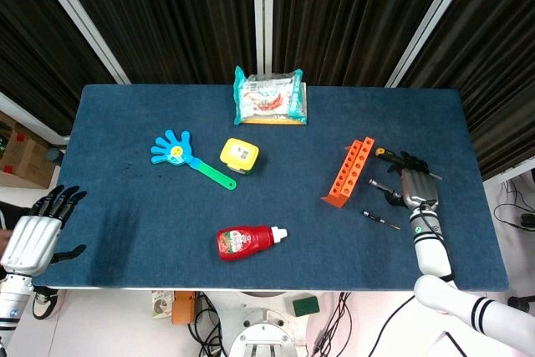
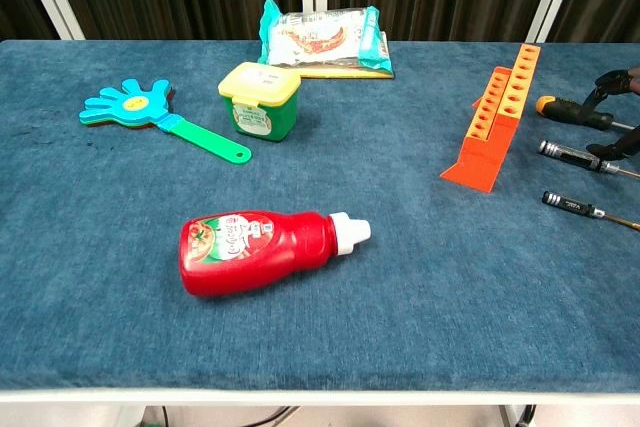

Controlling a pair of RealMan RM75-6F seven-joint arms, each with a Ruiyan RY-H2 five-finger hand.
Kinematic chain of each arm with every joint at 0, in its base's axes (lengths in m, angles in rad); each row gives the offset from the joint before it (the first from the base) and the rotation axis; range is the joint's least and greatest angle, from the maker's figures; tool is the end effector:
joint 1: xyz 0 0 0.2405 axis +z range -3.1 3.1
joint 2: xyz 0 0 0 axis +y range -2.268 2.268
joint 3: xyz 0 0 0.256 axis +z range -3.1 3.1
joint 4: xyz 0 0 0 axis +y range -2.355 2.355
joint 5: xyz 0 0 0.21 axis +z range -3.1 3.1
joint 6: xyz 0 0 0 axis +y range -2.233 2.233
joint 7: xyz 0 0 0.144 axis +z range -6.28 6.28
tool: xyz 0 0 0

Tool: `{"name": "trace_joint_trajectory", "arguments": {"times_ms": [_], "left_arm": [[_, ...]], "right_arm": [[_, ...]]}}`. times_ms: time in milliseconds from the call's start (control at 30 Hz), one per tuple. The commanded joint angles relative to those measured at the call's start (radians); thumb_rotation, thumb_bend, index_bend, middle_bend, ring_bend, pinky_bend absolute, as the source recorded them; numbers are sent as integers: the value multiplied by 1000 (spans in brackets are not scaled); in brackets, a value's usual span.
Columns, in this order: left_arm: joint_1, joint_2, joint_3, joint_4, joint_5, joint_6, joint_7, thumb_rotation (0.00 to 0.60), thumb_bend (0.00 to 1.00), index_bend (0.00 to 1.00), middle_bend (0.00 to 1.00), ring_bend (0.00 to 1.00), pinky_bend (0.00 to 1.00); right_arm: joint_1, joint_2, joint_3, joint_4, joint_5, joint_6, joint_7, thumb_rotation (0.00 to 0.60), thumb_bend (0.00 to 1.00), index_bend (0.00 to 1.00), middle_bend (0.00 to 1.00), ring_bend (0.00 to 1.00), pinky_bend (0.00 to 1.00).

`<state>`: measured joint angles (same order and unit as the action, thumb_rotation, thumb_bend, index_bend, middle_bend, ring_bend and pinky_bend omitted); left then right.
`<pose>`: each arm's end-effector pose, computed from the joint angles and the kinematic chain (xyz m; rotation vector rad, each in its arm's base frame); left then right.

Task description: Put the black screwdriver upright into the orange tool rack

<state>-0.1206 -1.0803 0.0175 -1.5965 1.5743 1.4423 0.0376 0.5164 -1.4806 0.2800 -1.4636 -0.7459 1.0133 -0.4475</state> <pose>-0.3098 0.1774 0.1545 -1.5543 -0.8557 -0.8268 -0.2676 -0.3309 0.0340 1.3598 -1.2410 0.6497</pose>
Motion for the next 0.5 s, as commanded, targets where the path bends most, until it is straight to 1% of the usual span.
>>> {"name": "trace_joint_trajectory", "arguments": {"times_ms": [33,200,500], "left_arm": [[0,1,1,0,1,-1,0,600,0,135,93,33,198],[1,1,4,-2,8,2,3,600,0,135,93,33,199],[1,2,5,0,11,5,-4,600,0,135,93,33,199]], "right_arm": [[4,-12,-9,8,-1,9,0,600,354,356,0,0,0],[14,-40,-21,33,1,25,-5,600,365,384,0,0,0],[36,-97,-28,87,25,30,-15,600,392,398,0,0,0]]}}
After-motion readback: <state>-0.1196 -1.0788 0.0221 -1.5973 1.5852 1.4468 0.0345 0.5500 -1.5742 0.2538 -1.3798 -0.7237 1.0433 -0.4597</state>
